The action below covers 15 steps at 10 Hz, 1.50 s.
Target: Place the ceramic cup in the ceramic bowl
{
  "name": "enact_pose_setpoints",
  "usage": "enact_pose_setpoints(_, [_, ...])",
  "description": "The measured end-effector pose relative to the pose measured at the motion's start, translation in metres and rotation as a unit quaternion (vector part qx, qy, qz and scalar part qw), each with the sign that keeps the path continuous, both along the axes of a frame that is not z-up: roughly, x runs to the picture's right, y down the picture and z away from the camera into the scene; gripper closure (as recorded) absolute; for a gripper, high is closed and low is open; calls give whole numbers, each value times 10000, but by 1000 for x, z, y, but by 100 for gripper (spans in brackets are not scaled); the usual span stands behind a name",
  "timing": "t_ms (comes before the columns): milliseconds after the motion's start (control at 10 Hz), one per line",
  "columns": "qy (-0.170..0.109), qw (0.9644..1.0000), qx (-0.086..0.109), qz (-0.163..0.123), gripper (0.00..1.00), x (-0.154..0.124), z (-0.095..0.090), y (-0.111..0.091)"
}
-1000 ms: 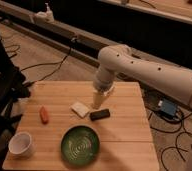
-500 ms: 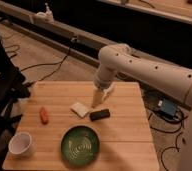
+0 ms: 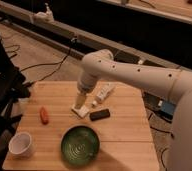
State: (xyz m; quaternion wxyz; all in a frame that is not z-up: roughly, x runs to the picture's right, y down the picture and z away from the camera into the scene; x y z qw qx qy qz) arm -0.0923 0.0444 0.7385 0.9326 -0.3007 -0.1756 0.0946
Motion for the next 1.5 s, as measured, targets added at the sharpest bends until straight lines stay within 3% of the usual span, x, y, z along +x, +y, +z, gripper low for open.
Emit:
enact_pose_setpoints(400, [-552,9970,114,-537,20,-94,-7,25])
enact_pose_setpoints(600, [-671,9946,226,-765,20,-112,-12,31])
enact_pose_setpoints(1000, [-710,9946,242,-718,20,-112,-12,30])
enact_pose_setpoints(1100, [-841,9939,331,-624,20,-118,-19,24])
enact_pose_setpoints(1300, [-1338,9887,516,-443,20,-150,-45,14])
enact_pose_setpoints(1500, [-1768,9821,503,-414,20,-181,-65,21])
